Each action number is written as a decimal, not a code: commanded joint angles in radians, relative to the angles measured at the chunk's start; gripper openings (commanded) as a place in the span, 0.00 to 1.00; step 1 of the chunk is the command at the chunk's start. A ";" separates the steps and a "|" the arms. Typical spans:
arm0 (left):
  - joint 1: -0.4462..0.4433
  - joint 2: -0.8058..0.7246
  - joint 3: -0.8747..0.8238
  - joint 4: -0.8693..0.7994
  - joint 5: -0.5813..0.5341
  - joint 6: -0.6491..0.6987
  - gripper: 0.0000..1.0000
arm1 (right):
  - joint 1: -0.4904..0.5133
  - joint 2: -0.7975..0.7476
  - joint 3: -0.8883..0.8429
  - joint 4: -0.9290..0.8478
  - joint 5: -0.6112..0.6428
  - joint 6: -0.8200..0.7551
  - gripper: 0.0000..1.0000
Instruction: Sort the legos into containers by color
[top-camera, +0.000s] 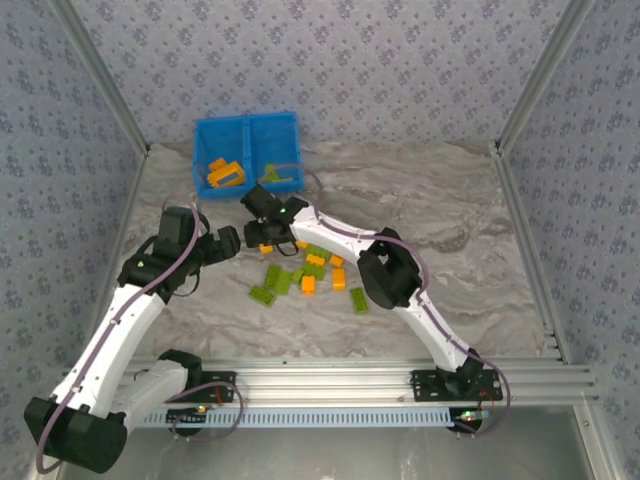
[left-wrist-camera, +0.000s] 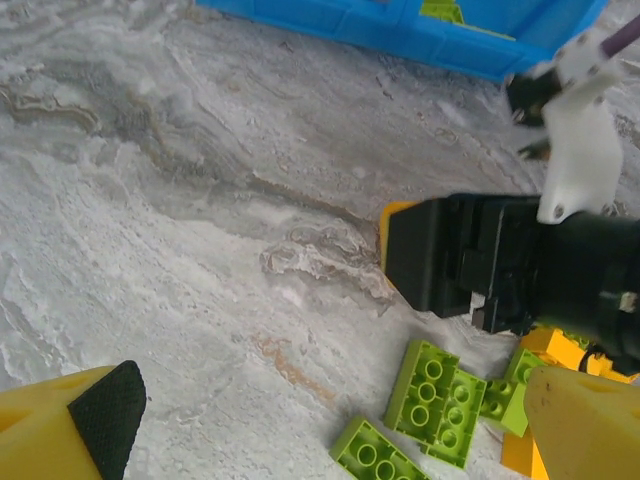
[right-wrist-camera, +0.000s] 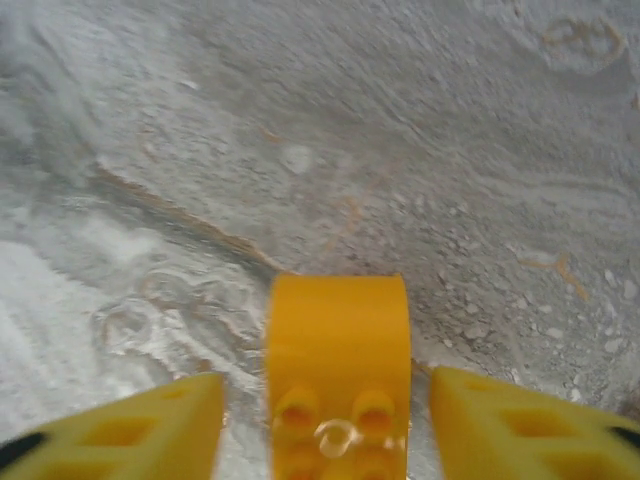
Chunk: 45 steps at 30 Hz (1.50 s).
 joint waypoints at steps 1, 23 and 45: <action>0.007 0.001 -0.010 0.018 0.037 -0.037 0.99 | -0.008 -0.044 0.043 -0.100 -0.016 -0.001 0.70; -0.104 0.737 0.199 0.222 0.015 -0.016 0.84 | -0.108 -1.199 -0.930 -0.108 0.237 0.023 0.97; 0.051 0.771 0.522 0.134 -0.113 0.135 0.21 | -0.161 -1.322 -0.994 -0.124 0.190 0.090 0.99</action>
